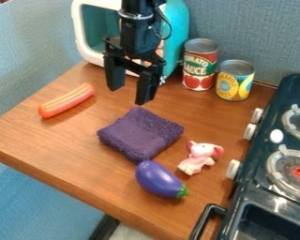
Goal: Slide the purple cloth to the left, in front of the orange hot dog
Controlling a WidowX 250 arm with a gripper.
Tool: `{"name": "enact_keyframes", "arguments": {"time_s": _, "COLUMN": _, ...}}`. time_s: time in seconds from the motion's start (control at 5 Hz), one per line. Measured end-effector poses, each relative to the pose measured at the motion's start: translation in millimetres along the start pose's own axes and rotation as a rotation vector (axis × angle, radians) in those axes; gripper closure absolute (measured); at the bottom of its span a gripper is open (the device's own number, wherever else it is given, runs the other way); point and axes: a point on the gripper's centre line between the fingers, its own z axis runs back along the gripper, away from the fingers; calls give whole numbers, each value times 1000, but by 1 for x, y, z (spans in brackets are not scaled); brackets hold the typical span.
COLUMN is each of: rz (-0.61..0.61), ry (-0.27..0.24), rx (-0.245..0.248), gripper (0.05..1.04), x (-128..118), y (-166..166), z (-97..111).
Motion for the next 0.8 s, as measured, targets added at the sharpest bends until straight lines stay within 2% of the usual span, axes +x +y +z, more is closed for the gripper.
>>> {"name": "enact_keyframes", "arguments": {"time_s": 0.2, "rz": -5, "ry": 44, "rx": -8, "gripper": 77, "x": -2, "y": -1, "z": -14}}
{"name": "enact_keyframes", "arguments": {"time_s": 0.6, "rz": -41, "ry": 15, "rx": -10, "gripper": 77, "x": 11, "y": -1, "z": -35}}
{"name": "enact_keyframes", "arguments": {"time_s": 0.8, "rz": -48, "ry": 24, "rx": 4, "gripper": 77, "x": 16, "y": 1, "z": -50}}
